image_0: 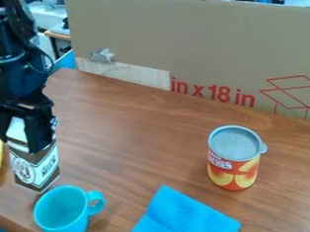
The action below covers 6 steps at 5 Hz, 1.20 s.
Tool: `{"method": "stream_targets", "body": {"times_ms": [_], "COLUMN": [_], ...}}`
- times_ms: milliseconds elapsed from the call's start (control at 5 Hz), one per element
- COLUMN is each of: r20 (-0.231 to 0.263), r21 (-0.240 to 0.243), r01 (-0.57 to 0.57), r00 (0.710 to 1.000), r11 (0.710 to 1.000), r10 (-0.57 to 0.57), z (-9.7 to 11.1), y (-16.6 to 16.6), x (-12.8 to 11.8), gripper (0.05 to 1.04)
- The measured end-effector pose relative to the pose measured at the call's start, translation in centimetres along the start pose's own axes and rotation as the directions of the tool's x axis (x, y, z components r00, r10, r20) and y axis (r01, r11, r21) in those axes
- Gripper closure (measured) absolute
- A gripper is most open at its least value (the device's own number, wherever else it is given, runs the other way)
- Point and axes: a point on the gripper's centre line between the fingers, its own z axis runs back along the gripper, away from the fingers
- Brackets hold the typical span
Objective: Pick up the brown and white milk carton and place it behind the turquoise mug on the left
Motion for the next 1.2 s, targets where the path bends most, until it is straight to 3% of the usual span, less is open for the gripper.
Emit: {"method": "stream_targets", "body": {"times_ms": [200,400,600,800,1000,1200], "r20": [0.004,0.036,0.146,0.176,0.102,0.095], "r21": [-0.003,-0.055,-0.105,-0.135,-0.154,-0.098], "r01": [0.002,0.023,0.068,0.096,0.061,0.034], "r00": [1.000,0.999,0.988,0.982,0.994,0.995], "r11": [1.000,0.998,0.992,0.986,0.986,0.995], "r10": [-0.002,-0.021,-0.052,-0.071,-0.046,-0.025], "z": [-0.8,-2.0,-2.5,-2.8,-2.8,0.1], "y": [1.6,2.6,3.0,2.5,1.8,1.3], "x": [0.4,0.8,1.0,1.3,0.2,0.7], "gripper": [0.228,0.228,0.228,0.171,0.075,0.080]}}
